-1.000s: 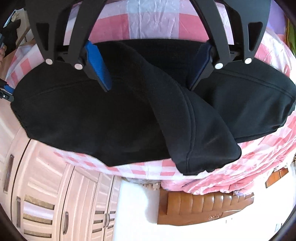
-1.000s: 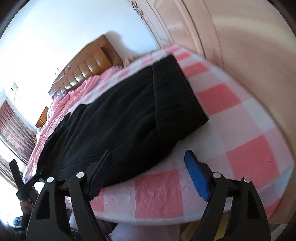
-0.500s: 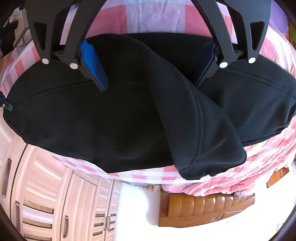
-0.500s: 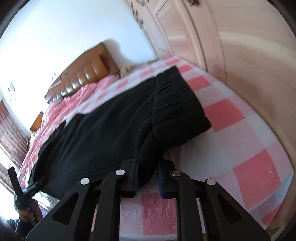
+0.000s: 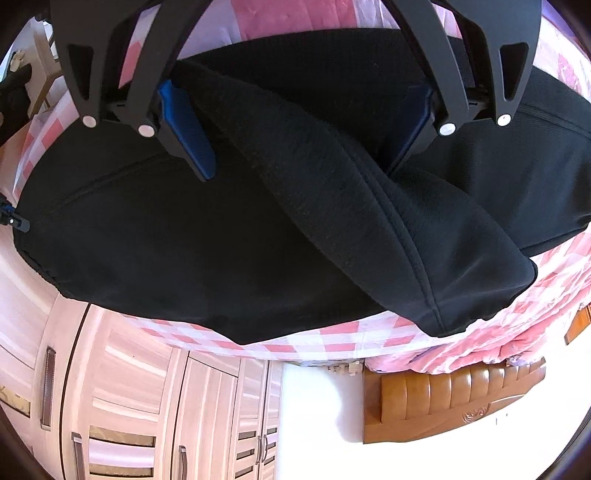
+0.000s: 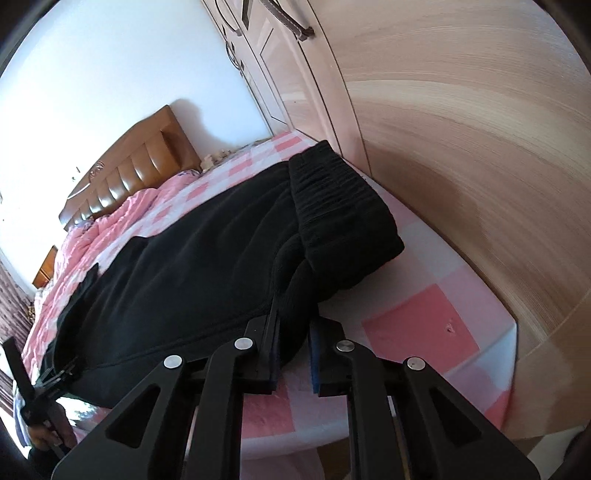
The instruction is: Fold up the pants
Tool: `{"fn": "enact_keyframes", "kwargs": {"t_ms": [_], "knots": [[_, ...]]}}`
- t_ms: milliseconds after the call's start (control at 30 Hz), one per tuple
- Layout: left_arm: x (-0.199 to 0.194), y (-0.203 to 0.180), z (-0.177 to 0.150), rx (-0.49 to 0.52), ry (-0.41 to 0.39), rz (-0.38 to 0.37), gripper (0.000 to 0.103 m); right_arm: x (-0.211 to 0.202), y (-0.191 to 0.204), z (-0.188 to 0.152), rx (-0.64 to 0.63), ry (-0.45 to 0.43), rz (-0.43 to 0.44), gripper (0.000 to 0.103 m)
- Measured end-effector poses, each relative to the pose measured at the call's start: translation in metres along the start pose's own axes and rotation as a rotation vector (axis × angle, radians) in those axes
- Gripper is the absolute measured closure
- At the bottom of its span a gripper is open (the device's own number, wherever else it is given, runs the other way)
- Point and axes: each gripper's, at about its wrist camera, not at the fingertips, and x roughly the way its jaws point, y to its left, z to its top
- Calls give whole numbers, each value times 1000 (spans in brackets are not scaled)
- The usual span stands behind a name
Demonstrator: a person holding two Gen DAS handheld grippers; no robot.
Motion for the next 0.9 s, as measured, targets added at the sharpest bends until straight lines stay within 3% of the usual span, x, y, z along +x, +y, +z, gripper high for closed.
{"fn": "enact_keyframes", "kwargs": {"t_ms": [167,267,300,333,400,500,633,767,867,900], "knots": [[-8,11,-2,-11,3,-46,10,4,8,-3,-24,3,-49,90],[-30,30,-3,-28,-39,-38,8,-5,22,-2,-116,17,-110,55],[-36,35,-4,-35,-50,-36,7,-11,25,-3,-142,4,-125,32],[-45,45,-5,-48,-68,-35,7,-22,28,-4,-165,-24,-128,18],[-61,60,-6,-63,-95,-32,6,-35,28,-5,-178,-49,-145,17],[-79,99,-5,-80,-135,95,5,-53,31,-6,-177,-79,-161,17],[-92,187,-6,-293,-132,155,5,-57,64,1,-224,-110,-54,16],[-73,249,-5,-380,-50,247,5,-14,140,11,-387,-26,90,15],[-44,286,-20,-419,98,362,11,22,189,16,-430,16,182,15],[-44,290,-24,-397,84,366,11,33,202,20,-440,32,210,15]]}}
